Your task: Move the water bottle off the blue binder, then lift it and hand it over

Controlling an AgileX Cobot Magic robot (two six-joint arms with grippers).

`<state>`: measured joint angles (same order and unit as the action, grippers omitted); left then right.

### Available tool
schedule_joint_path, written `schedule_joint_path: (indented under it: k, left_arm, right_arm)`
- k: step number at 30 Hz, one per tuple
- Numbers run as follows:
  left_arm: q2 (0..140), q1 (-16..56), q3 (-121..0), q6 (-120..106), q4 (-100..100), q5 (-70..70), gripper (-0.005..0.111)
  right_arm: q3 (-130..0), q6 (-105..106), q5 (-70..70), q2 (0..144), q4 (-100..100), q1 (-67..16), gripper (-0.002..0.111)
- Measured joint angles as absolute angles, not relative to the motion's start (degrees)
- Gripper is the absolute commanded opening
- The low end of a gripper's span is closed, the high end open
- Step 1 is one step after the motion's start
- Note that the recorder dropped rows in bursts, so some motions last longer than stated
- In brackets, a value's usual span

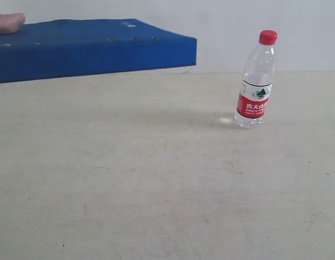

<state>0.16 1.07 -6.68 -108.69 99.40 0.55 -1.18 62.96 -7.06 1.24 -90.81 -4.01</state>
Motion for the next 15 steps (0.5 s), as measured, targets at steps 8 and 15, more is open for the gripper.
schedule_joint_path:
  k: [8, 15]
  left_arm:
    - [0.16, 1.07, -6.68, -108.69, 99.40, 0.55, 0.004]
    - [0.16, 1.07, -6.68, -108.69, 99.40, 0.55, 0.004]
  right_arm:
    - [-1.20, 64.65, -17.27, 1.24, -90.63, -4.01, 0.000]
    - [-8.16, 54.24, -5.42, 1.13, -85.17, -4.01, 0.000]
